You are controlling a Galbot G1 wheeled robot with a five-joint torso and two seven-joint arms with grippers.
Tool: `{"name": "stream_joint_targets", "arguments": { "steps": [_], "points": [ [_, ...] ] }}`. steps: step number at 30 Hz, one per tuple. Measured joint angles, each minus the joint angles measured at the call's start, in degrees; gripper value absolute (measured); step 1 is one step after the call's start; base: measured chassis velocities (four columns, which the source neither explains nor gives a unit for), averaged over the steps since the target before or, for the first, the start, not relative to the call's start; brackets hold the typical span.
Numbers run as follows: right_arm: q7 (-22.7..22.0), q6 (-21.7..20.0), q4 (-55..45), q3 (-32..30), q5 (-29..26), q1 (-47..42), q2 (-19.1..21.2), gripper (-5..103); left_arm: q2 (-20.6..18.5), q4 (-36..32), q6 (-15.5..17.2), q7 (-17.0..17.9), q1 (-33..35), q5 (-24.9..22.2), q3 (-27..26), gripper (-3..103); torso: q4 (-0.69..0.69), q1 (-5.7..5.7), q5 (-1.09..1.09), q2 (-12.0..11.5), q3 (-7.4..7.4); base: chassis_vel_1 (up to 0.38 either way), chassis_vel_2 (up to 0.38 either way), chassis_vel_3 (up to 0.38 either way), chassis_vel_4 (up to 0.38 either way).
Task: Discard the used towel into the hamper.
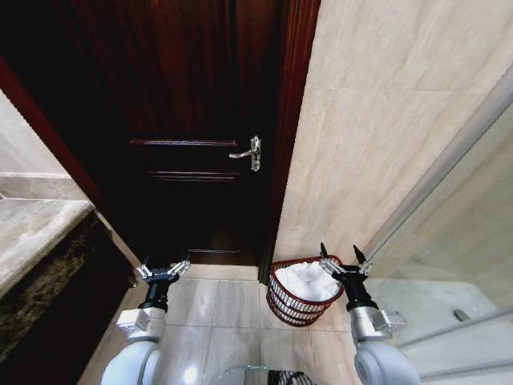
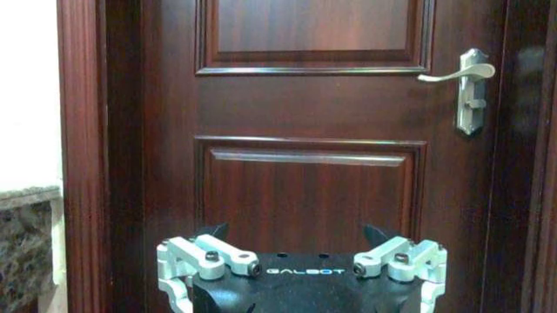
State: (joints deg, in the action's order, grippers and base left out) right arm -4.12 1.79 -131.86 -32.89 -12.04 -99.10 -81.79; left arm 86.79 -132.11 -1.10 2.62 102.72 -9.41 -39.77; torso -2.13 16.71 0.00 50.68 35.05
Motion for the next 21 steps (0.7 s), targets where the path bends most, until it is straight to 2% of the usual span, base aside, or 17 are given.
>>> {"name": "stream_joint_targets", "arguments": {
  "steps": [11,21],
  "points": [
    [-0.1,-3.2,-4.3,-2.0,0.5,-0.6,-2.2,100,-1.4,-1.2,1.1,-1.1,-0.5,-0.1,0.2,100,0.0,1.36,0.0,3.2,1.84,0.0,0.0,0.0,0.0],
    [-0.1,-2.0,-5.1,-2.1,1.1,-0.5,-3.0,100,-4.5,-1.6,2.1,-0.3,-2.6,-1.5,-0.6,100,0.0,2.5,0.0,5.7,3.26,0.0,0.0,0.0,0.0]
  ]
}}
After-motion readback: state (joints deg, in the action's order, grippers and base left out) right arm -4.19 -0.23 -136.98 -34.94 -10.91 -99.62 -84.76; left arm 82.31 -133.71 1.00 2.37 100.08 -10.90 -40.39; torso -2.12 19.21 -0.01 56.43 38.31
